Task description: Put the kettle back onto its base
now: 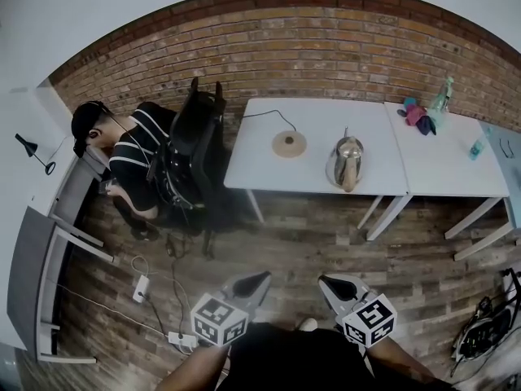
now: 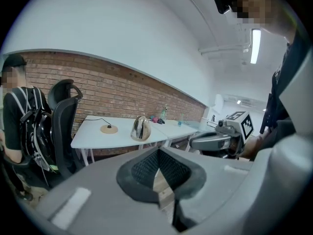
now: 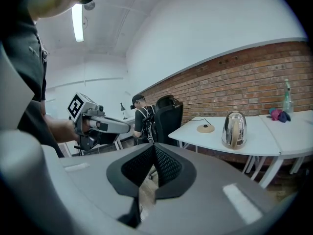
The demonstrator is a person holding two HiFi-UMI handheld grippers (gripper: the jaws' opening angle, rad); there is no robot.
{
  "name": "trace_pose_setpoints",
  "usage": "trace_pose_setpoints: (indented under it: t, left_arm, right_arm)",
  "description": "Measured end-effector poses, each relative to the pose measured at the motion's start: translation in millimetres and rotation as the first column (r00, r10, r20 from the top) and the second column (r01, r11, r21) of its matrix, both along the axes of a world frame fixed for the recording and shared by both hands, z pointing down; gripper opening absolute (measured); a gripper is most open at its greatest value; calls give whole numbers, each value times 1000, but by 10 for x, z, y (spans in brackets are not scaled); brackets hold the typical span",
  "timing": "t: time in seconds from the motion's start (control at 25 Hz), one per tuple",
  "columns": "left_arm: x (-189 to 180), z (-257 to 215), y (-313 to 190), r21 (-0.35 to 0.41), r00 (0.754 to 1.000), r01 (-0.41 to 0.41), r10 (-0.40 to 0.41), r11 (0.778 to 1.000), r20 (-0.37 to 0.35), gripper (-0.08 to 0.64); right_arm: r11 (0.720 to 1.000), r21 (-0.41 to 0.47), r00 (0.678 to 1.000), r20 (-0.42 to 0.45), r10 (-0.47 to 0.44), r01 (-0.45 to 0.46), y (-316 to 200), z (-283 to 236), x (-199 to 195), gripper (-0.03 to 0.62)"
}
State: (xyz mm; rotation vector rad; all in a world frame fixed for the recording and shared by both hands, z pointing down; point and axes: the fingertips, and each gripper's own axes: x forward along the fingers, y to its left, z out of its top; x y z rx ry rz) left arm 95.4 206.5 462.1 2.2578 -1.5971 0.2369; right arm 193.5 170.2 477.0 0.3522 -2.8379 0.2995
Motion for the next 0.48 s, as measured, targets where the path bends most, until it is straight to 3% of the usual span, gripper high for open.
trace_pose_setpoints:
  t: [0.48]
  left_arm:
    - [7,68,23,-28,994,107,-107,994,13,1]
  right_arm:
    - [997,-31,997,22,-72,72,-114,122,59,28]
